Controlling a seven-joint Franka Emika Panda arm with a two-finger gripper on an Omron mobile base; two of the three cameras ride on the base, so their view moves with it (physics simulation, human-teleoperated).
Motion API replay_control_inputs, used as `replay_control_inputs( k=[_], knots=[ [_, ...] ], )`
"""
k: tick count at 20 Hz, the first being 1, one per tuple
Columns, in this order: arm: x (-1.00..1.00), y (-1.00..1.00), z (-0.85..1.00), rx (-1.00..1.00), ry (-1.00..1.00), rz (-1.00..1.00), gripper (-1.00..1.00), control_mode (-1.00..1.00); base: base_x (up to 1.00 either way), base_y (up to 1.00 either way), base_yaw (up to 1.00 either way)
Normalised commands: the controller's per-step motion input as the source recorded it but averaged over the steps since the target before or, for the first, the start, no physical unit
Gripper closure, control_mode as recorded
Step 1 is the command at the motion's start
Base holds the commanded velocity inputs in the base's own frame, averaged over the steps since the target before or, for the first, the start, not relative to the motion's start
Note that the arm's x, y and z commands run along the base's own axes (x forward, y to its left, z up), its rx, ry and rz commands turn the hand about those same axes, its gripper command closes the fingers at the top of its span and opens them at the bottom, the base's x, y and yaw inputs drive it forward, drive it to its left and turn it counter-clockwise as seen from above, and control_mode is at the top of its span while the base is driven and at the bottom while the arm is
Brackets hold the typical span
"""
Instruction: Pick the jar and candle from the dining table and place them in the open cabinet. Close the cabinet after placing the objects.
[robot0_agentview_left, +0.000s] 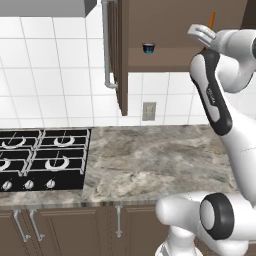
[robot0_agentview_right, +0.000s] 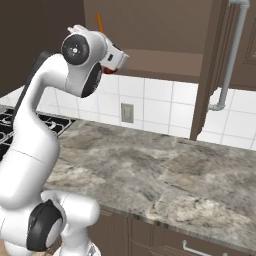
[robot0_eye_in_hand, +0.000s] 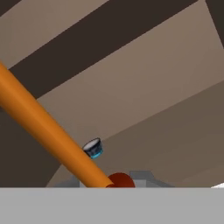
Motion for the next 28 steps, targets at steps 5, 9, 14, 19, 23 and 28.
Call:
replay_control_inputs(
  k=[5,9,14,19,23,28],
  knots=[
    [0.33,-0.02,0.01,0.01,0.00,0.04,1.00,-1.00,0.00,0.00,0.00],
    [0.38,-0.01,0.00,0.00,0.00,0.03,1.00,-1.00,0.00,0.00,0.00],
    [0.39,-0.02,-0.03,0.00,0.00,0.03,1.00,-1.00,0.00,0.00,0.00],
    [0.35,-0.02,-0.19,0.00,0.01,0.02,1.00,-1.00,0.00,0.00,0.00],
    [0.36,-0.06,-0.12,0.00,0.00,0.03,1.00,-1.00,0.00,0.00,0.00],
    [0.38,-0.08,-0.06,0.01,0.01,0.02,1.00,-1.00,0.00,0.00,0.00]
  ],
)
